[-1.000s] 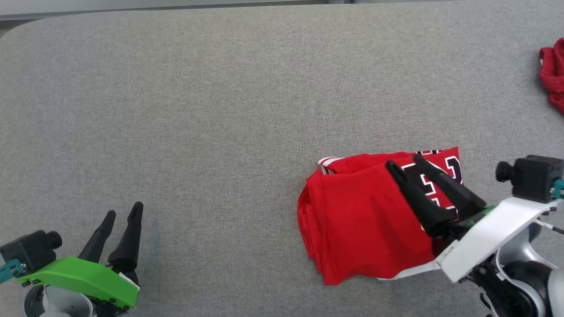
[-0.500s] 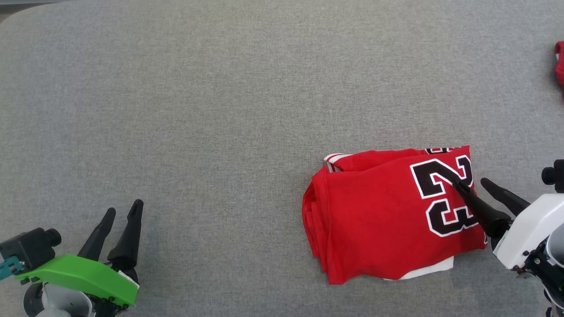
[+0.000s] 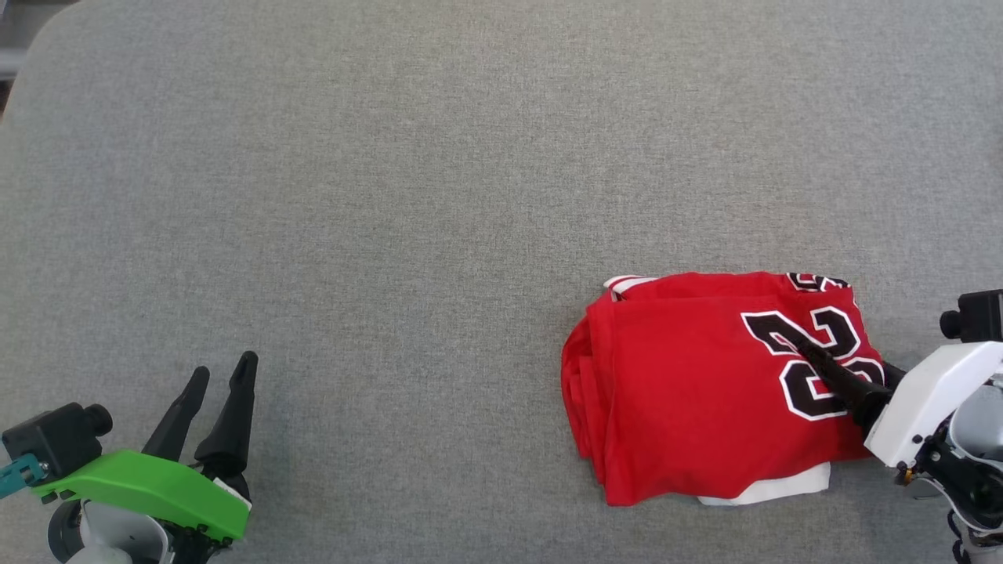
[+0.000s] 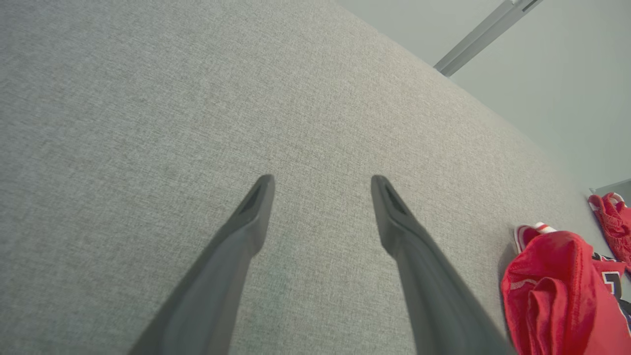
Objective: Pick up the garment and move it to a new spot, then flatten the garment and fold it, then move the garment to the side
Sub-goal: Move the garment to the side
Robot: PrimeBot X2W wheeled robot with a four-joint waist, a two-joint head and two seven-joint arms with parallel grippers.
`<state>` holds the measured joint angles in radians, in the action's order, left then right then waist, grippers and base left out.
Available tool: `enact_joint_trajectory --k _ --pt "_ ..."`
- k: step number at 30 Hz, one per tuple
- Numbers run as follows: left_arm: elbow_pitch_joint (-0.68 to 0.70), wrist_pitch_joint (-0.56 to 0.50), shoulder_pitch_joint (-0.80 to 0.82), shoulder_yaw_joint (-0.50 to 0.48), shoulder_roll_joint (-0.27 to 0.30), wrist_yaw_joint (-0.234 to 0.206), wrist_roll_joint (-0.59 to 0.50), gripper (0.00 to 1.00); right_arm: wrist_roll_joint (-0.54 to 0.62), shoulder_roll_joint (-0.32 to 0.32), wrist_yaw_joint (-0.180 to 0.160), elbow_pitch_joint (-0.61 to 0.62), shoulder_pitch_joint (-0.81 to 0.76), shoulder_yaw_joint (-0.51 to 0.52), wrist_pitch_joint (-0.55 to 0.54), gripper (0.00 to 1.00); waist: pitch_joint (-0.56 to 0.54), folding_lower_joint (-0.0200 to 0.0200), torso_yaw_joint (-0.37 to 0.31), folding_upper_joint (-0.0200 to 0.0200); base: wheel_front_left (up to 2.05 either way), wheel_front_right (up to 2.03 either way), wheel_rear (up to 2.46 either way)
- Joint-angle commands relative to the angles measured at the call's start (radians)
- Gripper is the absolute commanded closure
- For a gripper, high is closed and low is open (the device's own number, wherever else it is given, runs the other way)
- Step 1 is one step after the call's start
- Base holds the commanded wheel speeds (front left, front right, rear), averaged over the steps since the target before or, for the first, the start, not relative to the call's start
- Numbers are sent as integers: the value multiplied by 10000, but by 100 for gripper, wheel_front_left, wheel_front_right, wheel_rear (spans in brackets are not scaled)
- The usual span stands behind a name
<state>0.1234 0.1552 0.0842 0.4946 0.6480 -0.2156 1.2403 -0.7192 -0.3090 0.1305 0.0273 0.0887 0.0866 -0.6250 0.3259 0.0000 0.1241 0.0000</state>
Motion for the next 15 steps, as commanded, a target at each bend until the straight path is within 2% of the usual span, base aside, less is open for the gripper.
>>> enact_joint_trajectory --k 1,2,6,9,12,15 --pt "-2 44 114 -19 -33 9 19 0 -195 58 4 -71 129 -80 -61 51 -23 0 15 0 0 0 0" --pt "0 42 123 -1 -52 8 15 0 -444 93 4 -125 203 -173 -127 100 -31 0 27 0 0 0 0" --pt "-26 39 131 6 -72 30 35 0 -1672 143 5 301 773 -474 -688 100 -66 0 10 0 0 0 0" --pt "-35 81 105 -60 -25 -1 44 0 -2051 -21 4 543 1643 -380 -1231 100 -63 0 -111 0 0 0 0" --pt "-58 6 182 15 -80 23 9 0 -1804 -154 4 371 2697 -132 -1787 100 -93 0 -196 0 0 0 0" --pt "-73 -96 351 165 -213 52 -58 0 -1020 -335 4 -183 4116 373 -2291 100 -77 0 -234 0 0 0 0"
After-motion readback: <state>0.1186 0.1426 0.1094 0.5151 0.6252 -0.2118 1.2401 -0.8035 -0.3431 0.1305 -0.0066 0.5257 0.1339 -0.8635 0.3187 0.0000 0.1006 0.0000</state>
